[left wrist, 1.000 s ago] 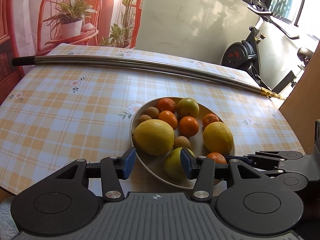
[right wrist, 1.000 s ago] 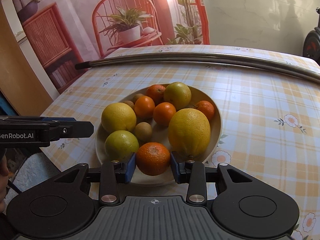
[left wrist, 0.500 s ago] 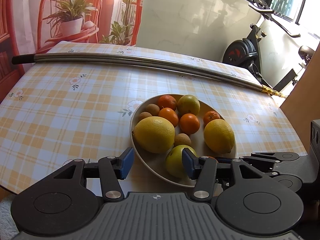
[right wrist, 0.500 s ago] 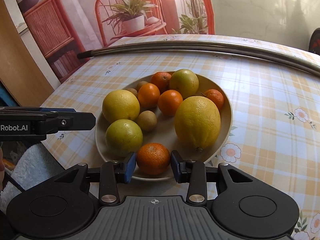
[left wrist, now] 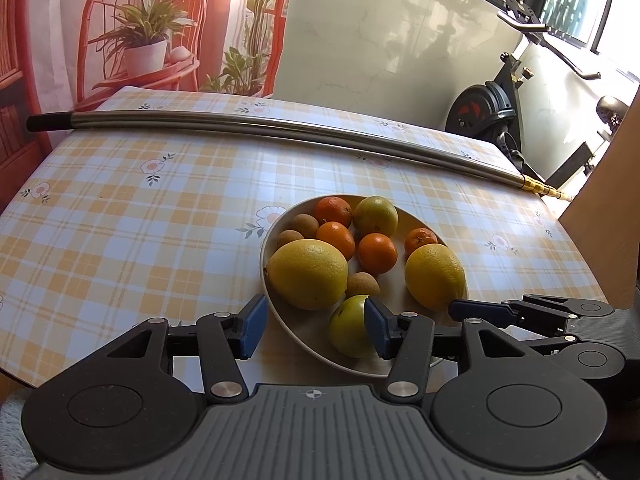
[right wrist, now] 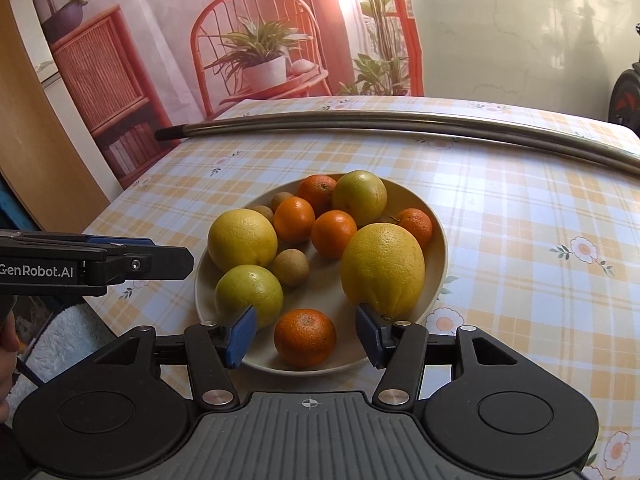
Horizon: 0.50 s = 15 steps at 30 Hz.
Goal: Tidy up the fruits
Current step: 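Withdraw both open grippers away from the bowl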
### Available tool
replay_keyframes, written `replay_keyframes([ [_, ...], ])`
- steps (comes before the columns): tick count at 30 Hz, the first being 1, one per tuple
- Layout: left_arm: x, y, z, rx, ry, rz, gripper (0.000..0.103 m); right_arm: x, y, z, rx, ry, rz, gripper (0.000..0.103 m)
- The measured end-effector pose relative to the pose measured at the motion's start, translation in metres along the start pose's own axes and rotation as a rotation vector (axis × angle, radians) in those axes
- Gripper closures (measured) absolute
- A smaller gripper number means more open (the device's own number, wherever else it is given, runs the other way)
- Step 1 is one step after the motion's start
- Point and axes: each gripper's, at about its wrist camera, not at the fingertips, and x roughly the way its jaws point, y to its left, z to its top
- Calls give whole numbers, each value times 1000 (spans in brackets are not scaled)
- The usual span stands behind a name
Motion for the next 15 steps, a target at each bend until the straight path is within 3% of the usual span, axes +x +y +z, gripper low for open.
replay_keyframes([
  [8,-4,-1,1,0,-10,4,47,-13,0,3,-2,-43,-10,42],
  [15,-5,-1,1,-1,-11,7,45,-26,-4,8,10,-103,-12,14],
])
